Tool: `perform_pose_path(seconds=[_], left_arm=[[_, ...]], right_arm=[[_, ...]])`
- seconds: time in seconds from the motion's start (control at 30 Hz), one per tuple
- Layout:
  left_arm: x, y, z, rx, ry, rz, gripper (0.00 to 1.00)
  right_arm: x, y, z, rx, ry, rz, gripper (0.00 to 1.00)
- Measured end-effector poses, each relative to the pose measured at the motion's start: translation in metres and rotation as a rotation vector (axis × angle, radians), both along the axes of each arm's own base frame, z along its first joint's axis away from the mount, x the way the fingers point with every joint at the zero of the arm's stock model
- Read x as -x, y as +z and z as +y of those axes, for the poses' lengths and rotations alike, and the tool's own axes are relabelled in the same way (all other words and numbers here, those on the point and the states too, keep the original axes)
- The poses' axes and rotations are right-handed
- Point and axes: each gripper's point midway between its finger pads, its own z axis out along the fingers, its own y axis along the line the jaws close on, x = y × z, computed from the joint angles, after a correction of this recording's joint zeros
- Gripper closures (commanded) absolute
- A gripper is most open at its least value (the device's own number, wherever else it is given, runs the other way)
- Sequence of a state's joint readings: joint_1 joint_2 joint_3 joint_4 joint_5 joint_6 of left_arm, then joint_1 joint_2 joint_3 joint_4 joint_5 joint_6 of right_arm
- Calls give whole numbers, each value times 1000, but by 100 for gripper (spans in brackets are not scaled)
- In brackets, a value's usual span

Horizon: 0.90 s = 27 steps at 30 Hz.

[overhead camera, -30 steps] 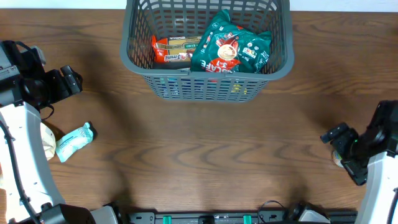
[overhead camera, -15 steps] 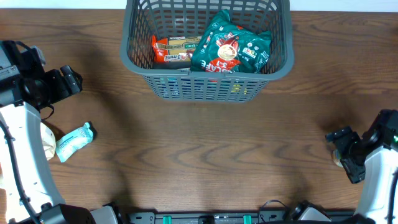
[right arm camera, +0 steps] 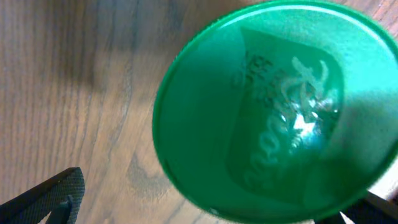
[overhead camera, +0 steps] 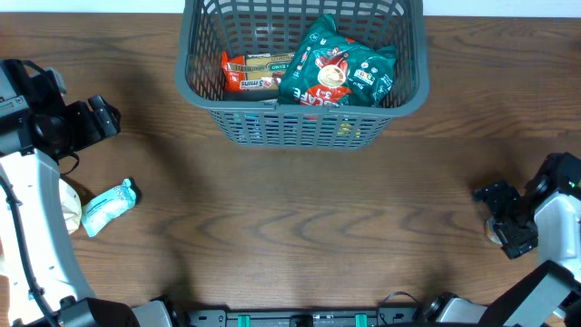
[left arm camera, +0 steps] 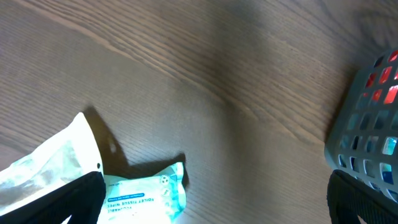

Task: Pack container
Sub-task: 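Lower the right gripper onto the green-lidded jar and grasp it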

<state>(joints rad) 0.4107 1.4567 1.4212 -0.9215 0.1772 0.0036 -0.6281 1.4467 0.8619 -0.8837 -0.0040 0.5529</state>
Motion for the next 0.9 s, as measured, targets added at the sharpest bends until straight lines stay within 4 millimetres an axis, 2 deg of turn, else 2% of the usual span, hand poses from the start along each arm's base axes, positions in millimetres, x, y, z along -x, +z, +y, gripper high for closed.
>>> perform_pose_path(seconds=[0.57, 0.9], left_arm=[[0, 0, 0, 0, 0, -1, 1], [0, 0, 0, 0, 0, 0, 1]], right_arm=[[18, -5, -30, 41, -107, 28, 1], [13, -4, -41, 85, -111, 12, 1]])
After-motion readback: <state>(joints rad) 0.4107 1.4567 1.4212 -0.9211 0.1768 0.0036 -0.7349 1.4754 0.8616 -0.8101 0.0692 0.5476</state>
